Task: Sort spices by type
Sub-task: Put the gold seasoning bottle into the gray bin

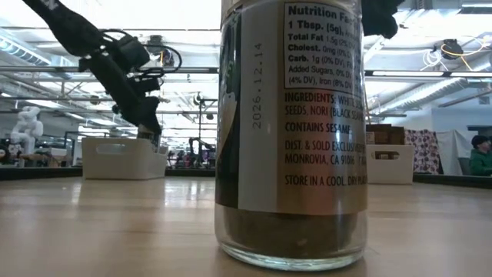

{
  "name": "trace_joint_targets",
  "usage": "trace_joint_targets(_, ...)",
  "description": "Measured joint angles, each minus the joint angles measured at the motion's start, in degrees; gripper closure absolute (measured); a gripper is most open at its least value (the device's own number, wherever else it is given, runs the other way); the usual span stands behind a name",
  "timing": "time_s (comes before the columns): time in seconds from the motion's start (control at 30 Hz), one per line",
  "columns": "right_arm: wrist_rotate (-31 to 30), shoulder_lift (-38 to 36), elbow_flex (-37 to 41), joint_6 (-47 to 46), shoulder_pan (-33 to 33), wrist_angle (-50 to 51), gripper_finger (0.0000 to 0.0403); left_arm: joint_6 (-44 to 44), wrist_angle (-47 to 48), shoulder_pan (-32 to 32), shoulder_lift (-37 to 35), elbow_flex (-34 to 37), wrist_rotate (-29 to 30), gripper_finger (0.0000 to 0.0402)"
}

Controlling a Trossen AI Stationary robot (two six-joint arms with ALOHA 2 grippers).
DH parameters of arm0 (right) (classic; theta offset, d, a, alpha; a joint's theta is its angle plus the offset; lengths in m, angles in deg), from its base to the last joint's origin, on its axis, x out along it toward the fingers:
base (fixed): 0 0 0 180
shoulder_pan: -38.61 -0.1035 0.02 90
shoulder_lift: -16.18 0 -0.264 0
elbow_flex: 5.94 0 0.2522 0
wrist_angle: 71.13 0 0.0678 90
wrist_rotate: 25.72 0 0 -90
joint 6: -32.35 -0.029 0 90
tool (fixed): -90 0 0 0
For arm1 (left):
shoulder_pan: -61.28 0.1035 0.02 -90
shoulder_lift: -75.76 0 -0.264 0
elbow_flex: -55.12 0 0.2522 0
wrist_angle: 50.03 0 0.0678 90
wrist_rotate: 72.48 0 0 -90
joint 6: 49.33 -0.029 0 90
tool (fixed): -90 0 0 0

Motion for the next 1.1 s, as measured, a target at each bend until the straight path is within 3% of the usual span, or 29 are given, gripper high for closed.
trace_joint_targets(0.63, 0.15, -5.37, 2.22, 2.0, 6.89, 0.14, 0.0177, -0.26, -5.31, 1.05, 6.12, -0.07, -1.43, 0.0113)
trace_joint_targets(0.87, 0.18, -5.39, 2.22, 2.42, 7.29, 0.12, 0.0177, -0.34, -4.62, 1.03, 6.12, -0.07, -1.38, 0.0081)
trace_joint_targets(1.1, 0.47, -5.37, 2.22, 1.94, 7.27, 0.14, 0.0177, -0.18, -4.45, 1.03, 6.07, -0.07, -1.31, 0.0074)
